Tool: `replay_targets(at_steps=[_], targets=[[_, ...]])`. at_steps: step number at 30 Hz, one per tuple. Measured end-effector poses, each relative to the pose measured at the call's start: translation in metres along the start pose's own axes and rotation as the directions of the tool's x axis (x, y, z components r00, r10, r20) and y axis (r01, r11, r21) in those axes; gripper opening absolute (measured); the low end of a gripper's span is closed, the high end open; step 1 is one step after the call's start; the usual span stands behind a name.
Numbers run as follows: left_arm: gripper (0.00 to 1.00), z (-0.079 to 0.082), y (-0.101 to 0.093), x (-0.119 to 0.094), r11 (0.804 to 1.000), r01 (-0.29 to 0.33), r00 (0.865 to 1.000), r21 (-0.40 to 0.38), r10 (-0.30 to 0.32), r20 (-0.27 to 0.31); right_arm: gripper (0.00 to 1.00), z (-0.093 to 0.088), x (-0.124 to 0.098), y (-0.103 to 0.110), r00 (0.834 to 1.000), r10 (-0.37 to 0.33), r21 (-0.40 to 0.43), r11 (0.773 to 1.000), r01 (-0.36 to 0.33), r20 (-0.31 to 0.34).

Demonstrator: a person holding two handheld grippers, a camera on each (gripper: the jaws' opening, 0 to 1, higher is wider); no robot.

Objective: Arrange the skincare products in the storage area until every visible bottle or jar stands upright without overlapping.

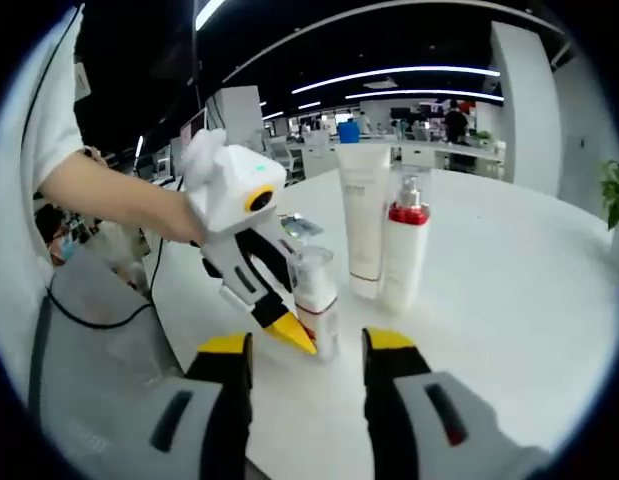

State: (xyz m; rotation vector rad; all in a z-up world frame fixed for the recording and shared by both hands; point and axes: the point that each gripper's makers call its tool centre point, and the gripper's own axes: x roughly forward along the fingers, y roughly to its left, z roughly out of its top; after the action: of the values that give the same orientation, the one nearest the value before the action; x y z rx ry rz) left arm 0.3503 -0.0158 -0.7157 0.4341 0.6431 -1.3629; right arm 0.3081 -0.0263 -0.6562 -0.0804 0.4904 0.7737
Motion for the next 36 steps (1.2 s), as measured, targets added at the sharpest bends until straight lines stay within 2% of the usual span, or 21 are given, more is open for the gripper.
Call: replay_targets(at_steps=[15,36], targets=[[0.17,0.017,0.024,0.013,0.999,-0.009,1.0,0.032,0.009,0.0,0.5,-0.004,-0.002,-0.003,1.0,-0.021,0.015,1.0,0.022,-0.011],[0.18,0.027,0.033,0.021,0.999,-0.019,1.0,0.037,0.019,0.002,0.5,-0.006,-0.002,-0.003,1.0,-0.024,0.024,0.999,0.024,-0.012]])
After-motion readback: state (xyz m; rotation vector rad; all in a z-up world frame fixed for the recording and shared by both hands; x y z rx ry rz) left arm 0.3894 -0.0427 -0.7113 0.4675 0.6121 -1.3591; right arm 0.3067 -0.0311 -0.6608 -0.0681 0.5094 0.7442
